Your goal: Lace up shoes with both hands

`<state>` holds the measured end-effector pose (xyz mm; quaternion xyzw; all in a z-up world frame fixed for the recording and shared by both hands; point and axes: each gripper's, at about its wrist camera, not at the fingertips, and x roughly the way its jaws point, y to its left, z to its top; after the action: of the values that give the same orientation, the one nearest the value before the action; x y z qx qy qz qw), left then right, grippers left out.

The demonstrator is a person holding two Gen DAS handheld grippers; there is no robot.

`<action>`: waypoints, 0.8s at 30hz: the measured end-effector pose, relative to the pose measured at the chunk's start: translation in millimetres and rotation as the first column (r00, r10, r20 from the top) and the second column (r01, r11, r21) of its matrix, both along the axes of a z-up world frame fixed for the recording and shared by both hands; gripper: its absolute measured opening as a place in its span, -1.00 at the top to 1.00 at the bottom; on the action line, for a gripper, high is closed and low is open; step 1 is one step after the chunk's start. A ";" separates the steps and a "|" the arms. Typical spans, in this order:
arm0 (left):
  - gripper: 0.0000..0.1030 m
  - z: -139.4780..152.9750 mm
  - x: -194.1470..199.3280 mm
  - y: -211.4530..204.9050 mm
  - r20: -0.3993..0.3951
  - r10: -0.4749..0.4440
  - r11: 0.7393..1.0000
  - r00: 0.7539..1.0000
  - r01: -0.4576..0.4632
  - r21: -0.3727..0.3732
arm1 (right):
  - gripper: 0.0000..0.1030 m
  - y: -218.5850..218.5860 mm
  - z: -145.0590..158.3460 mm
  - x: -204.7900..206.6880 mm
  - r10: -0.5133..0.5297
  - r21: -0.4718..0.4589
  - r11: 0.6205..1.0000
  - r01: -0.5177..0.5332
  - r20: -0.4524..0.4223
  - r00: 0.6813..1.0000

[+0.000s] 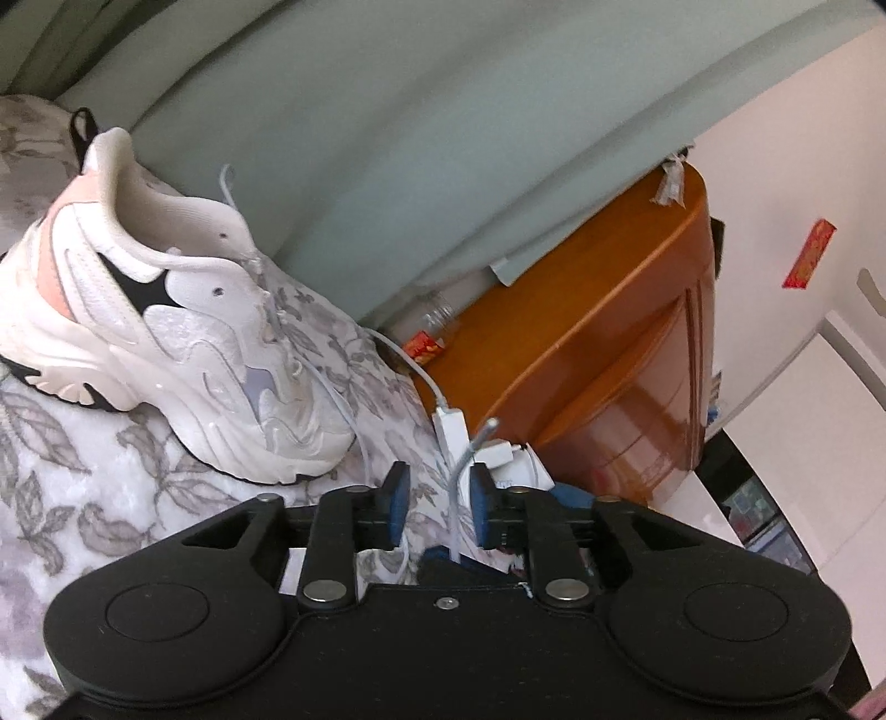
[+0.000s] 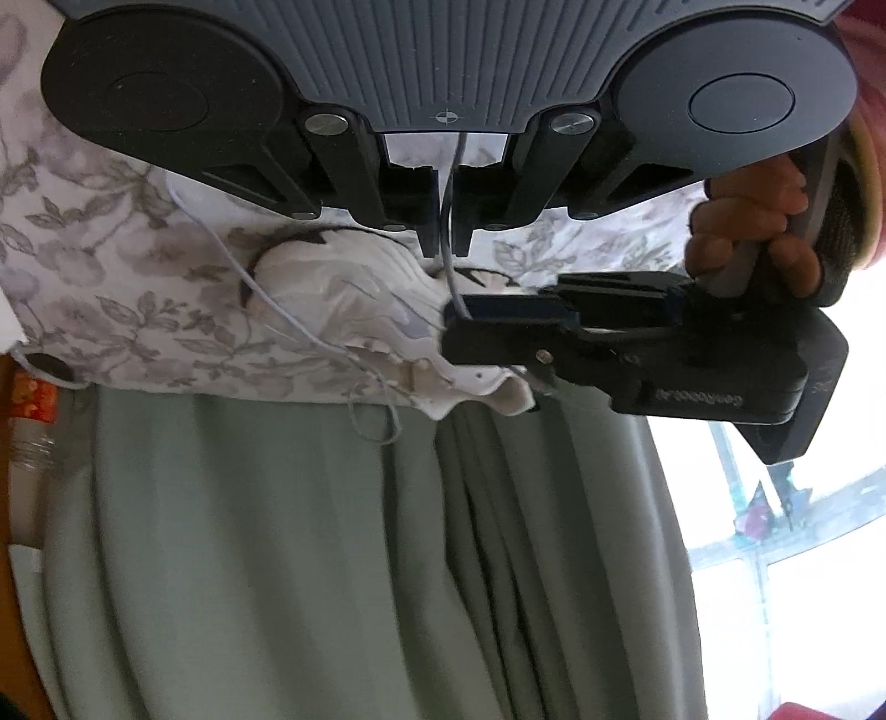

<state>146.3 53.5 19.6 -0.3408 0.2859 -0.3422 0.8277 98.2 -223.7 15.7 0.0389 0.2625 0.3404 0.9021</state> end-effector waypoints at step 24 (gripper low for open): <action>1.00 -7.0 5.0 6.6 -0.039 0.081 0.992 0.996 -0.084 -0.094 | 0.94 -23.6 -14.1 -5.4 -0.050 -0.005 0.999 0.050 -0.049 0.998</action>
<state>151.3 60.1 12.6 -0.3977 0.2693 -0.3149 0.8186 92.8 -247.3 1.5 0.0521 0.2842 0.3161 0.9037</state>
